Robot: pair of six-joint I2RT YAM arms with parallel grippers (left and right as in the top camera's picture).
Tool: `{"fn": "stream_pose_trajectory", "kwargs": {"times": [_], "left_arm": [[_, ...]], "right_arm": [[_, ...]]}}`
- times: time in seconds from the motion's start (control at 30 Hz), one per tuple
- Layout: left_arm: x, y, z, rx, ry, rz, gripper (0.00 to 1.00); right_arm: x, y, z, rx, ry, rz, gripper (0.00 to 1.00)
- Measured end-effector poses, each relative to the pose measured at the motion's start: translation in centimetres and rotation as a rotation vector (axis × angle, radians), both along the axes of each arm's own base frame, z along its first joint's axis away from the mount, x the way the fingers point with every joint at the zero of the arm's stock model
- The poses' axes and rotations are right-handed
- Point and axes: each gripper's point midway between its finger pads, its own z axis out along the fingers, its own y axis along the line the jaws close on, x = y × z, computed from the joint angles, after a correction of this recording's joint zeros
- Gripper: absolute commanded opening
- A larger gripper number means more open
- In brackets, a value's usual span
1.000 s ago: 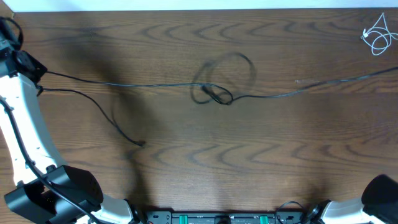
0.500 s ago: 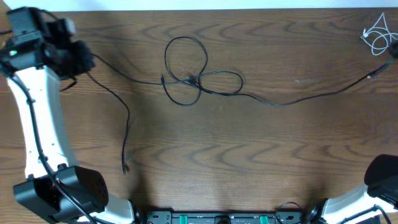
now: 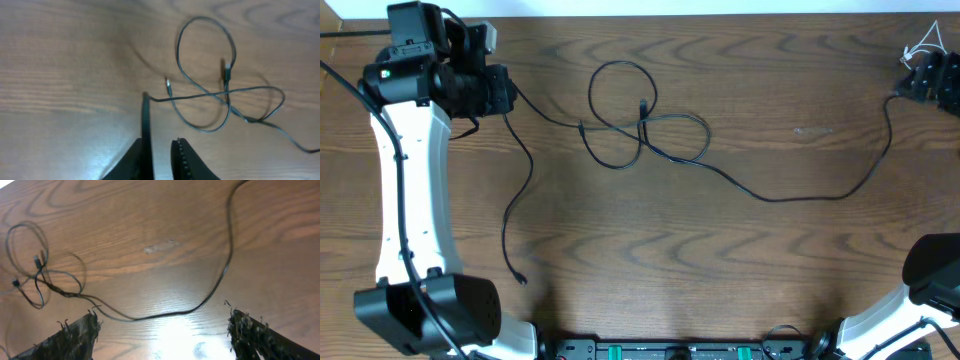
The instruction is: Untangle cables
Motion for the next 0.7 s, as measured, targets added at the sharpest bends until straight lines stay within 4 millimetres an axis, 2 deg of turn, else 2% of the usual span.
{"fn": "stream_pose_trajectory", "kwargs": {"times": [0.07, 0.17, 0.23, 0.3, 0.4, 0.53, 0.7], "left_arm": [[0.2, 0.0, 1.1, 0.0, -0.043, 0.01, 0.47], [0.1, -0.1, 3.7, -0.011, -0.123, 0.045, 0.51], [-0.3, -0.2, 5.2, -0.023, -0.162, 0.065, 0.6], [-0.6, -0.5, 6.3, -0.041, -0.191, 0.072, 0.63], [-0.6, -1.3, 6.5, -0.062, -0.192, 0.064, 0.63], [-0.5, -3.4, 6.3, -0.075, -0.181, 0.019, 0.63], [-0.6, -8.2, 5.8, -0.065, -0.176, -0.117, 0.63]], "right_arm": [[0.4, 0.9, 0.1, 0.001, -0.013, 0.036, 0.84], [1.1, 2.8, 0.3, 0.0, -0.03, 0.098, 0.86], [1.6, 4.5, 0.4, 0.001, -0.041, 0.149, 0.86], [2.0, 6.2, 0.4, 0.001, -0.05, 0.196, 0.86], [2.3, 8.9, 0.3, 0.008, -0.049, 0.265, 0.86], [2.6, 12.1, -0.9, 0.02, -0.019, 0.346, 0.86], [3.1, 14.9, -4.2, 0.029, 0.068, 0.414, 0.85]]}}
